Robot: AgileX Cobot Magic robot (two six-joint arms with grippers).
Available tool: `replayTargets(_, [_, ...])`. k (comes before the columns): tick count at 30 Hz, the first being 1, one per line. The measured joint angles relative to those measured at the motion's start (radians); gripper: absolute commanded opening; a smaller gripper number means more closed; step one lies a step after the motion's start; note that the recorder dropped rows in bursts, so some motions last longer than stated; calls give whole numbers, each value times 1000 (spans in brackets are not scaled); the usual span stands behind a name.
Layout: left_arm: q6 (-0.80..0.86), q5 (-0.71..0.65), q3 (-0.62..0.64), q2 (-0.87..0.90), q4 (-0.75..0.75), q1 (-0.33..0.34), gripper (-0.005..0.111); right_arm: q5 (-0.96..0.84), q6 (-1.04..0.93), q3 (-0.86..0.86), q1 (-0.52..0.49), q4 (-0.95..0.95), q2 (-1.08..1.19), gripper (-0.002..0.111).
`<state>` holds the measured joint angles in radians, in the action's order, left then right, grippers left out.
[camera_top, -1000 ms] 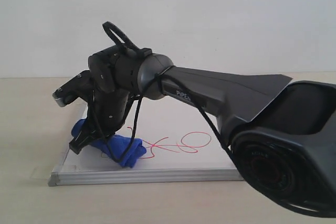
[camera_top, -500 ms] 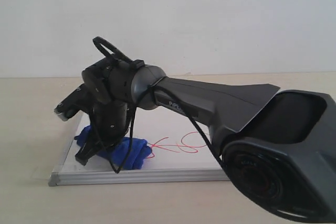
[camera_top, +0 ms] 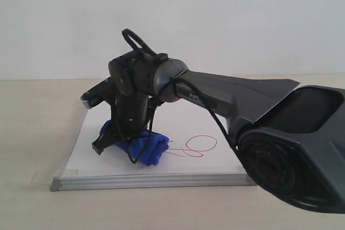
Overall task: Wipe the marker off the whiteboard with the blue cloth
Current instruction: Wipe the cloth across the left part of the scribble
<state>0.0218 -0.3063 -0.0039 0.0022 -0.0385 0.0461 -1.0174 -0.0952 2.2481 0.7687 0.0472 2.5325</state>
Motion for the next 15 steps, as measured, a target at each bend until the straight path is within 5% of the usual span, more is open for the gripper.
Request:
replayTargets(9, [0,0,0,0,0,0,4,102,-191,0,112,-38,8,0])
replayTargets(15, [0,0,0,0,0,0,4,149,-105,-4,70,39,12,0])
